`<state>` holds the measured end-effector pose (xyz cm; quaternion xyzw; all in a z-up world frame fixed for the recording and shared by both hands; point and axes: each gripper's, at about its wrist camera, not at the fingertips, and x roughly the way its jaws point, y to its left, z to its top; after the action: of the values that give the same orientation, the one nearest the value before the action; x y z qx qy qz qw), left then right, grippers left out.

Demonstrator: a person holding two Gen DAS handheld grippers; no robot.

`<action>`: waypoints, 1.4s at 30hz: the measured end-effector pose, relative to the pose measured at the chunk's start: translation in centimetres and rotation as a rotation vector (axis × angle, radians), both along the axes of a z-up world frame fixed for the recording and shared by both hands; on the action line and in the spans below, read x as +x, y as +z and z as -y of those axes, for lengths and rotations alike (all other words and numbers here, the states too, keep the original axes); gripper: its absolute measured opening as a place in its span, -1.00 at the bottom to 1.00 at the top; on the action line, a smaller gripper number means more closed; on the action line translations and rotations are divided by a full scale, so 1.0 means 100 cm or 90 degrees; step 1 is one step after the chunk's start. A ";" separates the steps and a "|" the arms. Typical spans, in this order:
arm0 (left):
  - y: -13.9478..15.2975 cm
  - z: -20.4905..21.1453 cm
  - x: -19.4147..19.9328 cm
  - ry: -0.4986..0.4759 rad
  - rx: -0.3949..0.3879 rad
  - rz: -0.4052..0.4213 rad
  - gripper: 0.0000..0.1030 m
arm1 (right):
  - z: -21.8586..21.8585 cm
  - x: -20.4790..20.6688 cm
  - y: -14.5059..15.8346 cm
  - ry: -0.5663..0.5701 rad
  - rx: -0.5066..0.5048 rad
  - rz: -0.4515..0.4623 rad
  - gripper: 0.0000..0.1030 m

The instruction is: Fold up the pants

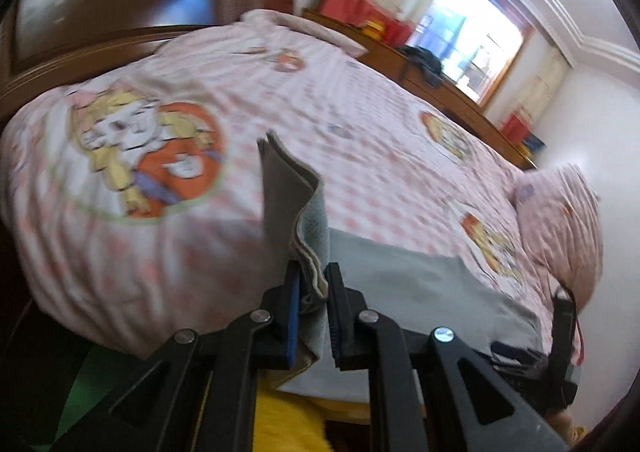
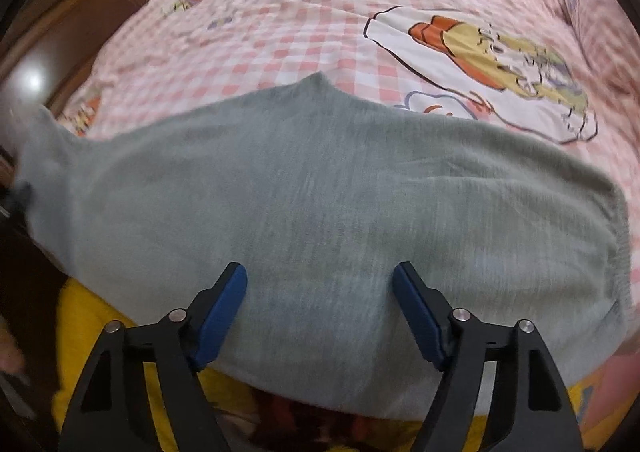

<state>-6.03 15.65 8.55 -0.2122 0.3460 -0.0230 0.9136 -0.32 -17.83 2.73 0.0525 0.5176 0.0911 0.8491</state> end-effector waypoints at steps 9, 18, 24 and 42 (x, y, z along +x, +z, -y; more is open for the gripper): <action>-0.025 0.079 0.028 -0.143 0.023 -0.065 -0.76 | -0.001 0.003 -0.005 0.005 0.023 -0.013 0.50; -0.045 0.096 0.034 -0.184 0.024 -0.136 0.01 | -0.009 0.010 0.001 0.023 0.047 -0.022 0.50; -0.021 0.080 0.022 -0.167 0.053 -0.106 0.20 | -0.039 0.021 0.011 0.070 0.105 -0.023 0.50; -0.062 0.027 0.028 -0.052 0.053 -0.194 0.28 | -0.134 0.055 -0.010 0.162 0.113 -0.088 0.48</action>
<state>-3.21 12.93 2.36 -0.1611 0.4893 -0.0134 0.8570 5.22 -4.41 1.76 0.0674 0.5670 0.2393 0.7853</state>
